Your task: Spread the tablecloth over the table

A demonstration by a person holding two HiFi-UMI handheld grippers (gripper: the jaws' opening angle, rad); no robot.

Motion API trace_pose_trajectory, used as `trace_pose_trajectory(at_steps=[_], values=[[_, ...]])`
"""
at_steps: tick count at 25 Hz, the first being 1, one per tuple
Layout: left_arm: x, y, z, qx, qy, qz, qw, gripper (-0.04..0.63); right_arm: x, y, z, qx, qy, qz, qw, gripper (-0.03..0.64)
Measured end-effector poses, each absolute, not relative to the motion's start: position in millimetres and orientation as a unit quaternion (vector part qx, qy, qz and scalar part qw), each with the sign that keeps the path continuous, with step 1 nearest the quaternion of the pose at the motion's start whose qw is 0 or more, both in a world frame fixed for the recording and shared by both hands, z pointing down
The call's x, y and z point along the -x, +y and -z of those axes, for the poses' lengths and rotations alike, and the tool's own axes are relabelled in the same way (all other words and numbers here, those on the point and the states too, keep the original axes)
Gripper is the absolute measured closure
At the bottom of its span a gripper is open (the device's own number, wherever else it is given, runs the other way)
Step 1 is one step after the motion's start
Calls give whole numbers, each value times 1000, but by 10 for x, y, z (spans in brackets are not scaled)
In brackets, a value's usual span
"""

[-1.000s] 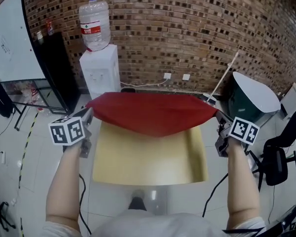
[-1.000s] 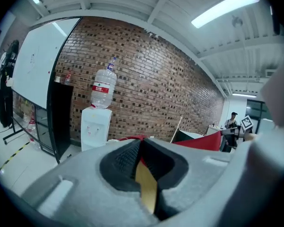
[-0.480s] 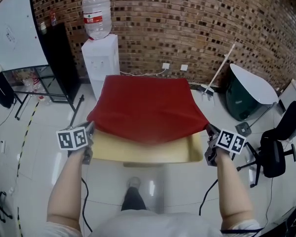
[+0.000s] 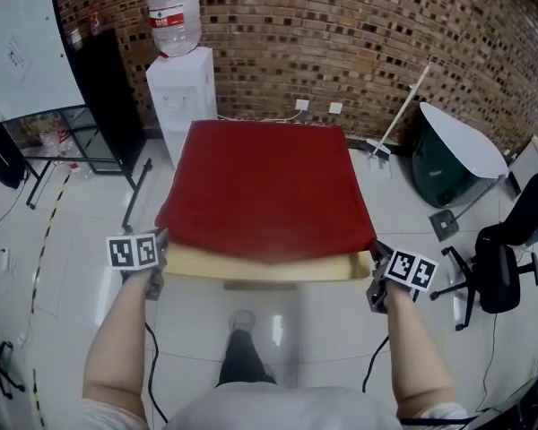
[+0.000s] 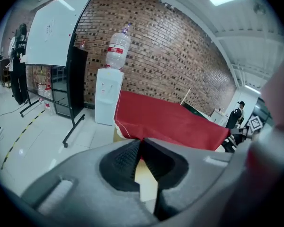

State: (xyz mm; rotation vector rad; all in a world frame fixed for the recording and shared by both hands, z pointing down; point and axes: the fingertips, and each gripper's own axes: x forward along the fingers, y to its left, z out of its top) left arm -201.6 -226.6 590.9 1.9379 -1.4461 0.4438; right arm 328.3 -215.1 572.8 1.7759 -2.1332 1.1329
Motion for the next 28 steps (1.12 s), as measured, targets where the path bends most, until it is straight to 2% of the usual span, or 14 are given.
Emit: trace_pose_trajectory(at_steps=[9, 20, 22, 25, 28], values=[[2020, -1960, -6255, -743, -535, -208, 343, 580, -3414, -1897, -6091, -607, -688, -388, 84, 607], [1942, -1663, -6493, -741, -528, -188, 371, 575, -3564, -1673, -6352, -617, -677, -392, 79, 606], [1954, -1631, -6510, -738, -533, -175, 375, 561, -3587, -1676, -6380, -616, -681, -389, 78, 585], [2021, -1544, -6557, -729, -541, -160, 387, 518, -3636, -1633, -6442, -614, -678, -395, 83, 514], [2172, -1446, -6559, -718, -554, -135, 400, 505, -3724, -1566, -6466, -621, -671, -395, 86, 503]])
